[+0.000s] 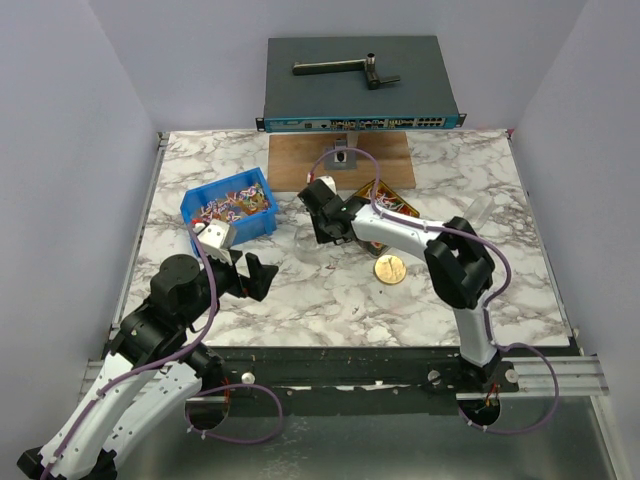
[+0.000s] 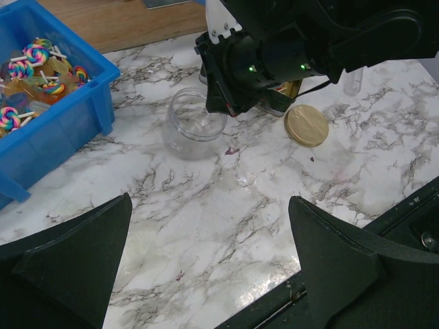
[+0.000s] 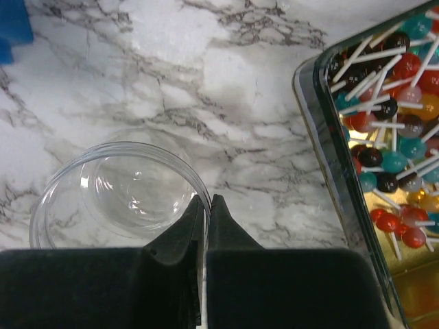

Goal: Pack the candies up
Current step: Pick up the packing bottle from the center of the board, then place the packing bottle at the center of the board.

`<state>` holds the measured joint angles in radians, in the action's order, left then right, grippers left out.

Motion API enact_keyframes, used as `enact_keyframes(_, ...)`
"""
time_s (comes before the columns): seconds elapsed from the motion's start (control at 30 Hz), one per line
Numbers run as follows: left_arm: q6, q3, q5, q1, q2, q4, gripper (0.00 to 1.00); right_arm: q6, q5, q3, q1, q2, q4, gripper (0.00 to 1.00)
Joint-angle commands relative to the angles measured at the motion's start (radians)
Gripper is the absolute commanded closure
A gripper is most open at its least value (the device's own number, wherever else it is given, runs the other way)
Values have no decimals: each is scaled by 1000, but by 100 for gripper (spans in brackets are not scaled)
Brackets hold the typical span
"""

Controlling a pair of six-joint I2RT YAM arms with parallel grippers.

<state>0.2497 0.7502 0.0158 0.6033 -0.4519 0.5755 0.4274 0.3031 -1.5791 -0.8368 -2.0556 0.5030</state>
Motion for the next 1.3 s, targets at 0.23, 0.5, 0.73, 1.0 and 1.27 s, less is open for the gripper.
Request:
enact_keyframes(0.23,-7,1,-10,-5,-5,17,1,44,97,230,-97,254,-8,99)
enact_keyframes(0.5,-4,0,7,-5,-9,17,1,116,167,371,-180,387,27,99)
enact_keyframes(0.73,-3,1,11,-5,-21,17,1,170,194,480,-229,465,48,99)
enact_keyframes(1.0,-3,1,12,-5,-36,20,1,264,266,570,-299,522,124,99)
enact_keyframes(1.27,-3,3,10,-5,-50,21,1,331,290,614,-342,549,178,99)
